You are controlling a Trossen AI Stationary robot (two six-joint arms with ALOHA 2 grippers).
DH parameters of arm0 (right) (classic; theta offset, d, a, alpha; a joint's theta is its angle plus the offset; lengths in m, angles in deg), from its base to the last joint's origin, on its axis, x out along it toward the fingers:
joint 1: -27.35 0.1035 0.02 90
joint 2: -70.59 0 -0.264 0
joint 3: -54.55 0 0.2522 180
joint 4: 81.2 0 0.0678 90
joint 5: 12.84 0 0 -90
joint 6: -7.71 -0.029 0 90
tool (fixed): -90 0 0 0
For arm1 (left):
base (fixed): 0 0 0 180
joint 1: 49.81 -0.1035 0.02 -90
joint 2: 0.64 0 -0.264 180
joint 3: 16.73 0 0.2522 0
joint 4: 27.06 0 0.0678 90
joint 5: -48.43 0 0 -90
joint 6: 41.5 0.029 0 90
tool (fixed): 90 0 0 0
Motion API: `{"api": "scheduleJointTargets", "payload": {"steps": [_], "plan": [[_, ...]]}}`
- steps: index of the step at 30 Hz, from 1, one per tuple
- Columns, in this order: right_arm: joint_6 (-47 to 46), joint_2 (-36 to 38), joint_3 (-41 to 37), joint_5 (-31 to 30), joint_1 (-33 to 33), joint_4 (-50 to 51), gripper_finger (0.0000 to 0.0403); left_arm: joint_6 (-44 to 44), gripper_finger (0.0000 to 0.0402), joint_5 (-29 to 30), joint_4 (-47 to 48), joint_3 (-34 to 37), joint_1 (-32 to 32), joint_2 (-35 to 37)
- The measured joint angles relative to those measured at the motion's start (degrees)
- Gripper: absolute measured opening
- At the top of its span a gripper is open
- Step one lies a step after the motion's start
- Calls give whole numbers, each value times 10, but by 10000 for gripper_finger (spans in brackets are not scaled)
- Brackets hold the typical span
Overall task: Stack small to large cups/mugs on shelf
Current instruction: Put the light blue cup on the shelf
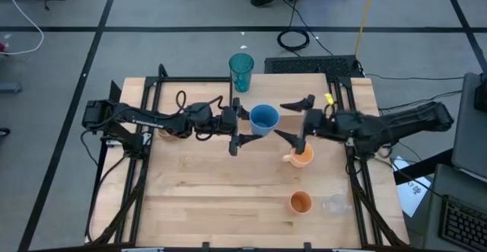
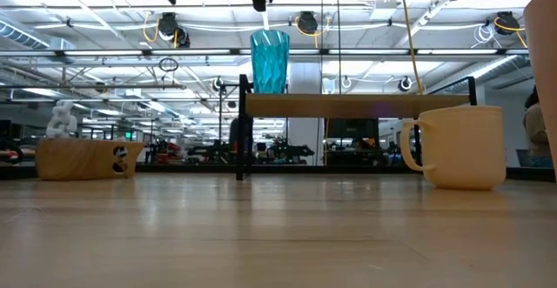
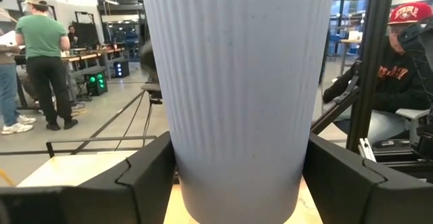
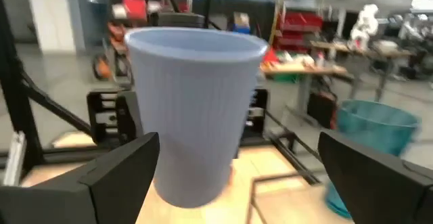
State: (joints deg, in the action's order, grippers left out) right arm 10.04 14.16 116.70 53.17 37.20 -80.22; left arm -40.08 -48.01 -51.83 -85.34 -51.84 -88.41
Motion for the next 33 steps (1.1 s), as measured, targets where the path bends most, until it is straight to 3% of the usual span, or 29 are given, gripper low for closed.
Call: {"api": "scheduleJointTargets", "payload": {"steps": [8,15,22,33], "plan": [[-13,-19,187,-2,25,282,393,15,277,22,16,0,-3,0],[-13,-110,351,0,34,426,393,24,273,43,31,0,-3,0],[-22,-214,467,1,34,549,391,35,273,55,42,0,-3,0],[-38,-275,532,2,34,621,282,43,274,55,43,0,-3,0]]}}
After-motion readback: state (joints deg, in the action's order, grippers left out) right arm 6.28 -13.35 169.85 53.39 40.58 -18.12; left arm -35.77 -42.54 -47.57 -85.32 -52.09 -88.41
